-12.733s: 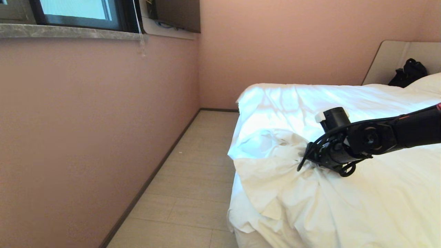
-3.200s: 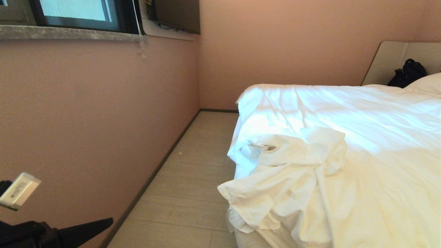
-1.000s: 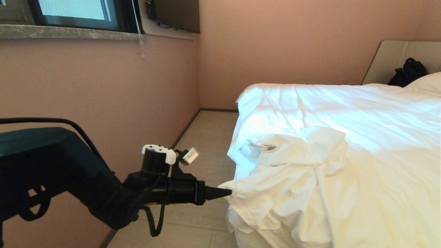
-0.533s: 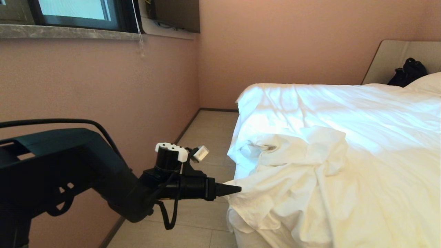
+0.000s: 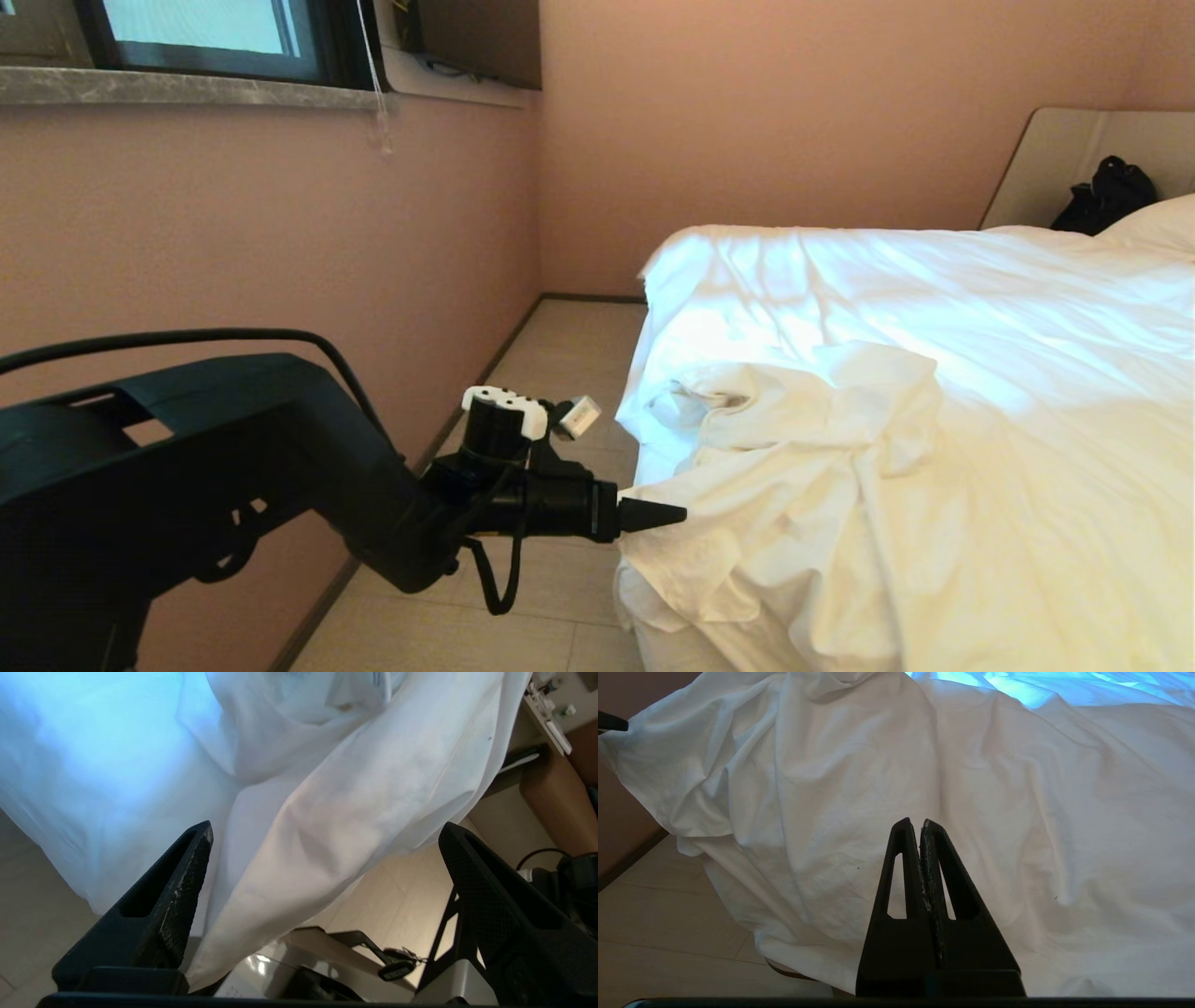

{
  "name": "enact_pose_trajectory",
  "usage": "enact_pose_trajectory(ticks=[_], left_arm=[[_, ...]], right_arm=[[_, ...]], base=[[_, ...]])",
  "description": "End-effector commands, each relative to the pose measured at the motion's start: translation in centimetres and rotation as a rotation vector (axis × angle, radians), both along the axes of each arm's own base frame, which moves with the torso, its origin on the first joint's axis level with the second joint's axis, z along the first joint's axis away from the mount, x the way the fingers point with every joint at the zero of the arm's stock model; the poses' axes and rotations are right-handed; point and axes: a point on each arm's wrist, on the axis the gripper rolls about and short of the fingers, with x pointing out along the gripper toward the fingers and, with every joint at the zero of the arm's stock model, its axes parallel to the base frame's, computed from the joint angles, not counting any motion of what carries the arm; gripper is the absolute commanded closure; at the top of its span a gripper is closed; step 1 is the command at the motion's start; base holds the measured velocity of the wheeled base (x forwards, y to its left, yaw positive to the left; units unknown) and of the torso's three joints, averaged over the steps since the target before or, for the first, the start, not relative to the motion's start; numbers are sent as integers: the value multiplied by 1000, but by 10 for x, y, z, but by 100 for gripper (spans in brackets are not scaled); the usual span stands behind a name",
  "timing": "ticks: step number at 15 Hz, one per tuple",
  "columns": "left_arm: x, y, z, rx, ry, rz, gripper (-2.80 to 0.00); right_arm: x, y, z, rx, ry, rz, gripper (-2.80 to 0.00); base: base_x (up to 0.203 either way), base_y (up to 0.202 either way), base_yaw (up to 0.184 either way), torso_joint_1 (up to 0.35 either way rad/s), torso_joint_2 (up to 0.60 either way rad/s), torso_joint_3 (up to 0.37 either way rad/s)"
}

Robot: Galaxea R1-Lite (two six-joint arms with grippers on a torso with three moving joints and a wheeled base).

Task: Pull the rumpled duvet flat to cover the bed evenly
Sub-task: Flatten the corners of the folded blanket

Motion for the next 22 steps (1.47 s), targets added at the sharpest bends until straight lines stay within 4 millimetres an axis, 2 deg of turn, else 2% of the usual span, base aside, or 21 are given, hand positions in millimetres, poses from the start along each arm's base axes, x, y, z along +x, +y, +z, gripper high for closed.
enact_pose_trajectory(ticks=[1, 4, 6, 11, 12, 18, 22], left_arm=[[-2, -10, 3, -1, 7, -24, -280], [-12, -25, 8, 5, 9, -63, -280], [-18, -33, 3, 23, 27, -82, -280], [-25, -38, -2, 53, 55, -104, -280], [-25, -38, -1, 51, 53, -104, 0], [-26, -38, 2, 44, 41, -104, 0], [-29, -35, 13, 34, 27, -103, 0]], right_arm=[[0, 0, 0, 0, 0, 1, 0], [0, 0, 0, 0, 0, 1, 0], [0, 0, 0, 0, 0, 1, 0], [0, 0, 0, 1, 0, 1, 0], [0, 0, 0, 0, 0, 1, 0], [0, 0, 0, 1, 0, 1, 0], [0, 0, 0, 1, 0, 1, 0]], base=[[0, 0, 0, 0, 0, 0], [0, 0, 0, 0, 0, 0], [0, 0, 0, 0, 0, 0], [0, 0, 0, 0, 0, 0], [0, 0, 0, 0, 0, 0], [0, 0, 0, 0, 0, 0], [0, 0, 0, 0, 0, 0]])
